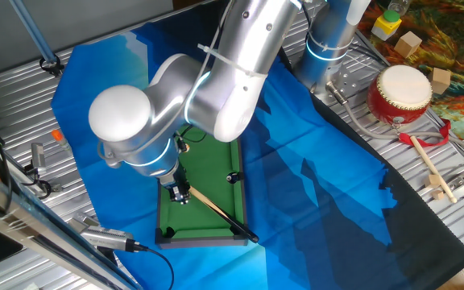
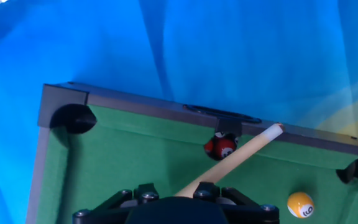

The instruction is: Hit the pool ball

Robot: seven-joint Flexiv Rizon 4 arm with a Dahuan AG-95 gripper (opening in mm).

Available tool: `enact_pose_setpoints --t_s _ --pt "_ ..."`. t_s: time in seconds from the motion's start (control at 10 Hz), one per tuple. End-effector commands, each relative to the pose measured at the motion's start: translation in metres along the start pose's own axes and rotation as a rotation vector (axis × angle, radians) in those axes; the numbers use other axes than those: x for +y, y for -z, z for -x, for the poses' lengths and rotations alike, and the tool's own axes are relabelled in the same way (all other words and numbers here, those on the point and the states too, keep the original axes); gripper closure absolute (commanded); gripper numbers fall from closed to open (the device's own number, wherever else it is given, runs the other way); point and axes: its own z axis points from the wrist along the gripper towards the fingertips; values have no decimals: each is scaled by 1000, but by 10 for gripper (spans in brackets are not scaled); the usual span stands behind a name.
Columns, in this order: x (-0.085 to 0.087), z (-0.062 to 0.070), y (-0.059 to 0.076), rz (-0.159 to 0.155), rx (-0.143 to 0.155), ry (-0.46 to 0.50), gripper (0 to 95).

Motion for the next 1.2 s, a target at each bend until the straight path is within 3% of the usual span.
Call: enact_pose_setpoints --t_s 0.1,0.3,0.4,0.5,0.7,0.8,1.2 --pt "0 0 -2 2 -7 3 570" --pt "-3 -7 8 -5 -9 33 570" --pt "-7 -14 14 -1 -11 67 950" --pt "-10 -19 18 -1 -9 79 950" --pt "-29 -40 37 -11 26 90 950" --pt "-29 -40 37 -15 47 93 950" --pt "-29 -40 37 -19 73 70 950"
